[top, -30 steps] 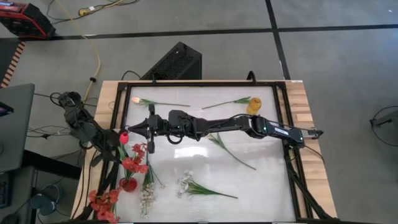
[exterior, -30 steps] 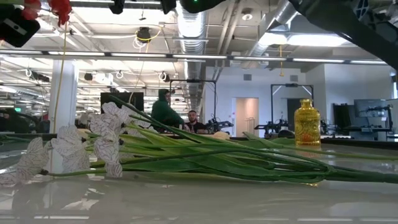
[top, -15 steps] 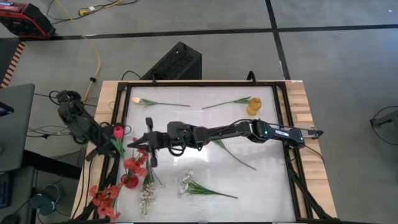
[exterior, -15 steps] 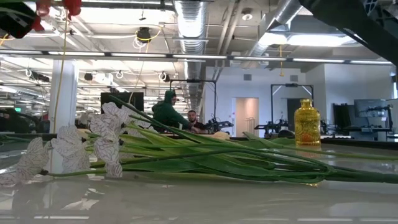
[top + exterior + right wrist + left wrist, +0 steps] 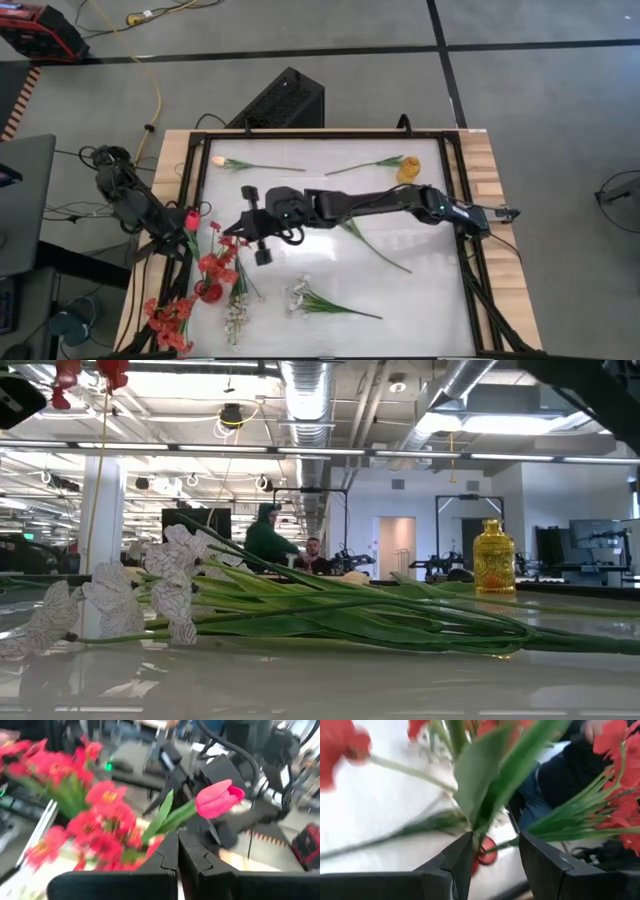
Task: Sort flowers into vase by color
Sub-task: Put the bottom of the red tulip into the red vase, then put the red tulip into the red vase
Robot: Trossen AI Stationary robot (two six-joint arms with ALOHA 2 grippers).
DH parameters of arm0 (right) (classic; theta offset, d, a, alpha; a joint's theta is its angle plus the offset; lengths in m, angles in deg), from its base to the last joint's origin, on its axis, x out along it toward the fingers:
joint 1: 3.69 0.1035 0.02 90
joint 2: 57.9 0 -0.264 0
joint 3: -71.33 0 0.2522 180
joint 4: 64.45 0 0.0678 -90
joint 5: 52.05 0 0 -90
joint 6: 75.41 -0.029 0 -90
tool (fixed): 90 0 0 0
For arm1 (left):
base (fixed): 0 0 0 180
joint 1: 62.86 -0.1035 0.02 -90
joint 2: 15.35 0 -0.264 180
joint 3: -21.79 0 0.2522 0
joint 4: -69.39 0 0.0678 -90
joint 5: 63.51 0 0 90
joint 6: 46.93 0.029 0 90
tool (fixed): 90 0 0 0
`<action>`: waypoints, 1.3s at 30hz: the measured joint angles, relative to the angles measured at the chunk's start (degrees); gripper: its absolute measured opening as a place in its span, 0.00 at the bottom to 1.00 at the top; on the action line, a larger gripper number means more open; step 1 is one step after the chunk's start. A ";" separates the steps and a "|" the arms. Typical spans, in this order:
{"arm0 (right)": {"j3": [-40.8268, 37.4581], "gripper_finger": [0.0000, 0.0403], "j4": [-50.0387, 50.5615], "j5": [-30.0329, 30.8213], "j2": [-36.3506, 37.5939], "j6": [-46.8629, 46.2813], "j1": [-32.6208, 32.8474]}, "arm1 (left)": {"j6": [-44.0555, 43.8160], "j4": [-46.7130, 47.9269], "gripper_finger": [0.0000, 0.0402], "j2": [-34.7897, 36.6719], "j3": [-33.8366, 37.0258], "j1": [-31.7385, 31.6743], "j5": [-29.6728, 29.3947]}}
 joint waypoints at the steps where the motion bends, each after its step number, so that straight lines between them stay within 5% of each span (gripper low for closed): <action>1: 0.00 0.07 2.58 0.02 1.08 0.28 0.00 | -1.21 0.01 0.36 0.00 0.34 0.00 0.96; 11: 0.09 0.07 25.44 0.51 13.83 -0.09 0.11 | -14.40 3.65 0.36 -0.26 1.56 0.00 5.34; 21: 0.07 0.07 36.46 9.92 20.45 -1.46 3.98 | -20.27 13.23 0.36 -0.22 -2.70 0.02 7.42; 31: 0.02 0.07 49.69 15.30 22.29 -5.36 8.15 | -17.32 21.39 0.36 -0.22 -18.59 0.00 -14.57; 39: 0.02 0.08 71.54 15.25 22.77 -15.24 9.44 | -1.82 16.45 0.36 -0.20 -25.41 0.00 -47.38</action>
